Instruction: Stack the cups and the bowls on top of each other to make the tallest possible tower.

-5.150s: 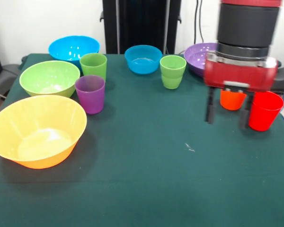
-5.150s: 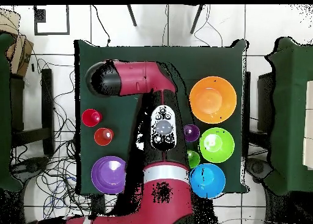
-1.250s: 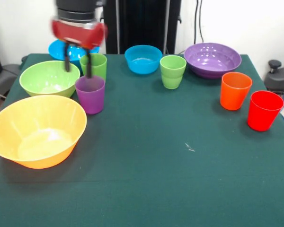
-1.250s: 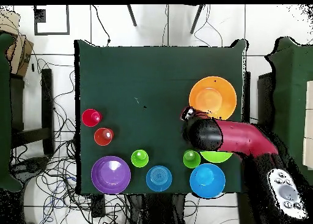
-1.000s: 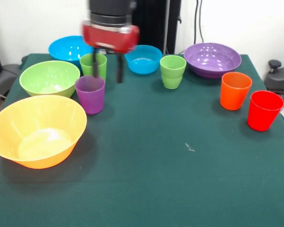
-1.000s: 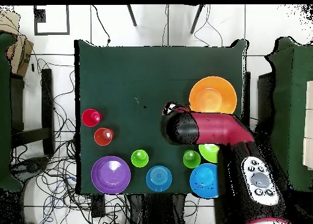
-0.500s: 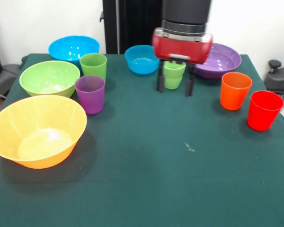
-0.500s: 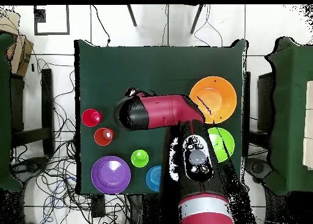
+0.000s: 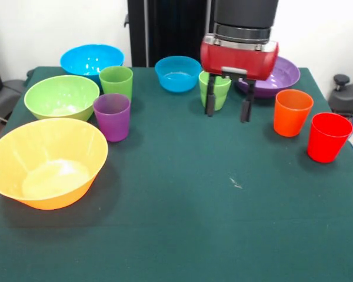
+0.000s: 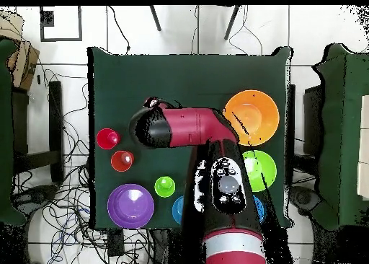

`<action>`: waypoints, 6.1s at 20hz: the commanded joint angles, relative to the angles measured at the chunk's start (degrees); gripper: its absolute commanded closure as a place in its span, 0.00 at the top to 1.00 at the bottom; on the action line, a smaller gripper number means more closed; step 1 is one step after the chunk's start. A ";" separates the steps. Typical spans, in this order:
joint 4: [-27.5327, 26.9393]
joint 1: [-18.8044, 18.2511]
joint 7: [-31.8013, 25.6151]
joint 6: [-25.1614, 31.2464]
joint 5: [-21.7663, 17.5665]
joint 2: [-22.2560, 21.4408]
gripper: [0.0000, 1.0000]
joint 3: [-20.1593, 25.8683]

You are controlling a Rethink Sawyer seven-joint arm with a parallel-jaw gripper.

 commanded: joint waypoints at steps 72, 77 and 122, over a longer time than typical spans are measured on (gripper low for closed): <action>-10.00 -9.78 -2.83 -3.27 -7.70 9.31 1.00 -6.97; -9.95 -12.63 -9.50 -3.92 -11.67 6.85 1.00 -5.44; -16.10 -4.11 0.07 -2.33 -7.79 11.46 1.00 -9.85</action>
